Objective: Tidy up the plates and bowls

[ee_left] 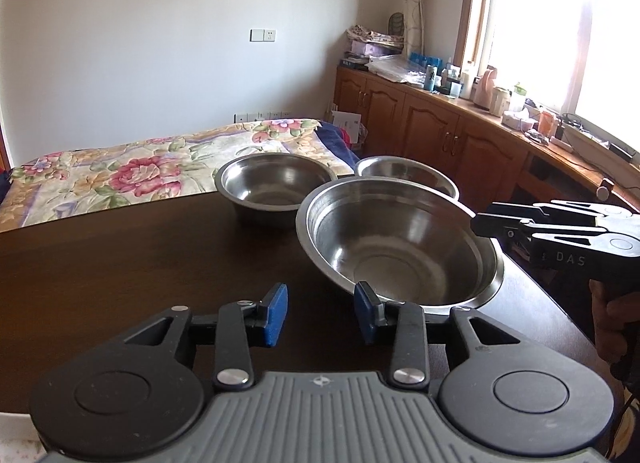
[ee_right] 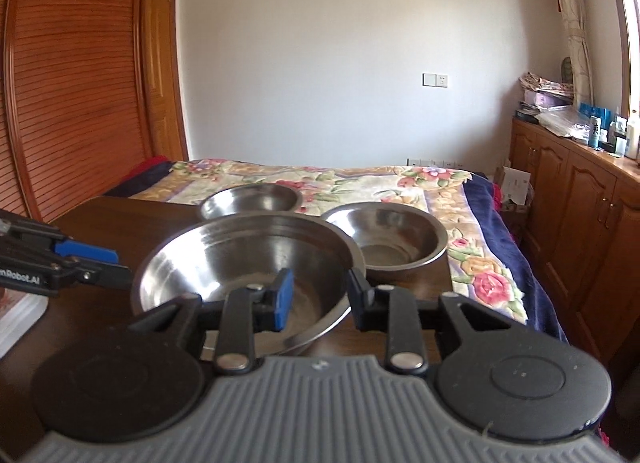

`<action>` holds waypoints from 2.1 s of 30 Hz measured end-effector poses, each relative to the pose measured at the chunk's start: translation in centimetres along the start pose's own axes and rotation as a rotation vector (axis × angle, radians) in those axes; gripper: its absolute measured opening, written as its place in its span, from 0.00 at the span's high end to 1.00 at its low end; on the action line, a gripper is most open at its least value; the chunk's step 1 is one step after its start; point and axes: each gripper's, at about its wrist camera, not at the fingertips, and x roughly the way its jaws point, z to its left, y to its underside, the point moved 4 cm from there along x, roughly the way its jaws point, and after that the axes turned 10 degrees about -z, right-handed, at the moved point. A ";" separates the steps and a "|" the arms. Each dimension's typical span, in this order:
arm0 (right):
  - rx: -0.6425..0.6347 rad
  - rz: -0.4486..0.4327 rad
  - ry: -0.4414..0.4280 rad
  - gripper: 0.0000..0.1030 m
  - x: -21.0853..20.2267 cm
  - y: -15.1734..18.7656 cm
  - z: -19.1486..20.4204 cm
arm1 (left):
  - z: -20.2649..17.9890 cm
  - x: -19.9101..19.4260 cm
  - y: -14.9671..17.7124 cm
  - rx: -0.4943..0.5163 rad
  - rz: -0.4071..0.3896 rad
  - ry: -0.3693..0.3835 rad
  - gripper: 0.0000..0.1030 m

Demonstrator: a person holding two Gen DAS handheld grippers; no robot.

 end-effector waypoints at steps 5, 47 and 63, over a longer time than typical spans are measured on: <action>0.007 -0.004 0.023 0.59 0.7 0.1 -0.9 | 0.1 0.4 -0.3 -0.011 0.001 0.001 0.61; 0.183 0.067 -0.039 0.78 3.1 1.6 -1.9 | -0.3 2.8 -0.6 -0.073 0.052 0.002 0.73; 0.170 0.001 -0.053 0.78 -0.4 1.9 2.2 | 0.6 -2.4 0.9 -0.097 -0.012 0.004 0.73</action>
